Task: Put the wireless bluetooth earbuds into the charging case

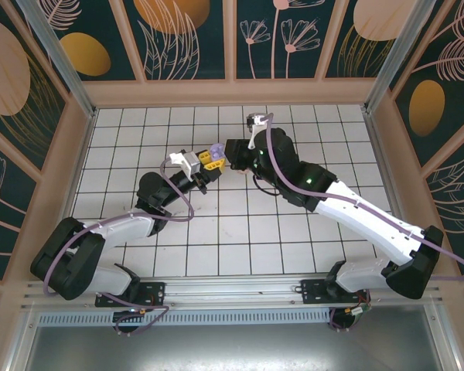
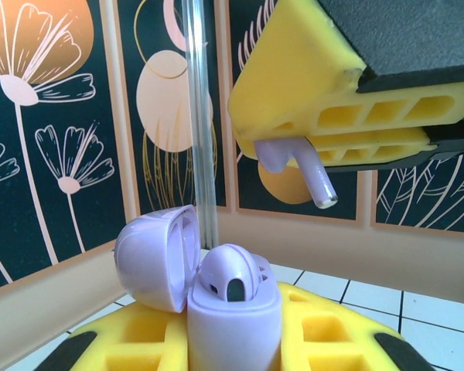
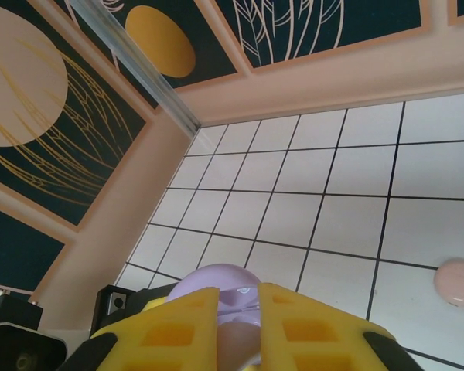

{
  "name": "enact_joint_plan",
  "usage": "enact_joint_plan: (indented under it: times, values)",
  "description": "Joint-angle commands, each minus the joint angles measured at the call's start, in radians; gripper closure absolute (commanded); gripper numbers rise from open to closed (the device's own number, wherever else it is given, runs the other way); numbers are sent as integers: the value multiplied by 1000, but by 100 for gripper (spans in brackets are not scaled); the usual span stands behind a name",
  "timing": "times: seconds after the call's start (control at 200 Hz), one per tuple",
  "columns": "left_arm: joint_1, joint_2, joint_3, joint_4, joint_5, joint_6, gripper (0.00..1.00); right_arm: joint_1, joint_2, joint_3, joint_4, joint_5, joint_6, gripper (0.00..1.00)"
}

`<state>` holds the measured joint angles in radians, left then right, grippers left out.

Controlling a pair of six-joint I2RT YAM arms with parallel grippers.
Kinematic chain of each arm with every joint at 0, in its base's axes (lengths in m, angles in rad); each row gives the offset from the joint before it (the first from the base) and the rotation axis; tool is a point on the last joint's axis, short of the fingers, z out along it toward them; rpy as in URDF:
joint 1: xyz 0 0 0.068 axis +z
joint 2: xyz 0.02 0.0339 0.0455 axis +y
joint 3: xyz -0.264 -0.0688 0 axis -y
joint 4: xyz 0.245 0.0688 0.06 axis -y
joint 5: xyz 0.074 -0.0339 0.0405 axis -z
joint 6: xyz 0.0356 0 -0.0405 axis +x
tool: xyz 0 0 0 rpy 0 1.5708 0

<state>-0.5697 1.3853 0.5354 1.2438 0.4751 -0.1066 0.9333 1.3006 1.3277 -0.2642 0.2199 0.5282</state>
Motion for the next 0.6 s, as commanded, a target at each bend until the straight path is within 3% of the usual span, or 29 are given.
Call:
enact_joint_plan:
  times: [0.0,0.591]
  values:
    - [-4,1,26,13,23,-19,100,12,2,36,51,26,-23,83]
    - [-4,-18,22,33,36,-45,100,13,49,24,74,25,-23,83]
